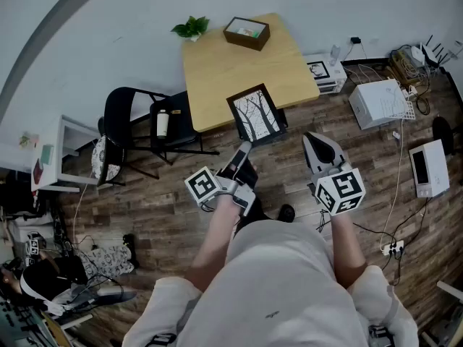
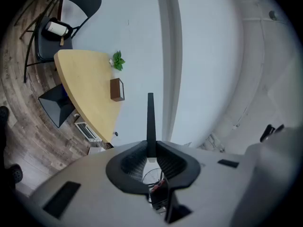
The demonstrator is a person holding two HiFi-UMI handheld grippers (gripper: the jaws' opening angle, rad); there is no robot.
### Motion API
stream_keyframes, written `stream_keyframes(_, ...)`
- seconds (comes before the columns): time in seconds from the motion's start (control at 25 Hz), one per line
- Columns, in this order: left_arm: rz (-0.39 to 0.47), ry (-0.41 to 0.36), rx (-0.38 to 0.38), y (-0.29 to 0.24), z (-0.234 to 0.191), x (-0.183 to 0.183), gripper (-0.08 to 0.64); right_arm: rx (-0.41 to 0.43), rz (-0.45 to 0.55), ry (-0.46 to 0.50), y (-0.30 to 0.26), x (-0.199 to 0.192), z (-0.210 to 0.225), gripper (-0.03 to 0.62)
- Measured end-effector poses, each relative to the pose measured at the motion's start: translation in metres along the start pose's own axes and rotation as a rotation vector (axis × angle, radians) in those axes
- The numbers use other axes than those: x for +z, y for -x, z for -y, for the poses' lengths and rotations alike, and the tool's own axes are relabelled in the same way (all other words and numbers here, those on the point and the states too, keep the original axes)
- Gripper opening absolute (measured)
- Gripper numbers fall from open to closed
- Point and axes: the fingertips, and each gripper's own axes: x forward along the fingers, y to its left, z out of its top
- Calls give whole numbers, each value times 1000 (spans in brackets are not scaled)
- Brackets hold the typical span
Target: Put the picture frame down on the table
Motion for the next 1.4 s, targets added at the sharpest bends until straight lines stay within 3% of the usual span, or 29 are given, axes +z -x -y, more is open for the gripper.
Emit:
stream_keyframes(0.52,-6,9,1,-2,6,-16,60,0,-9,29,16,-4,4,-2)
stream_keyframes(1.04,-22,4,10,-4,9,-30,60,-11,16,-4,30,-4,5,-2)
stream_keyframes(1.4,-46,27,15,-22,-1,-20,60,-40,18,-16,20,-3,15,-2)
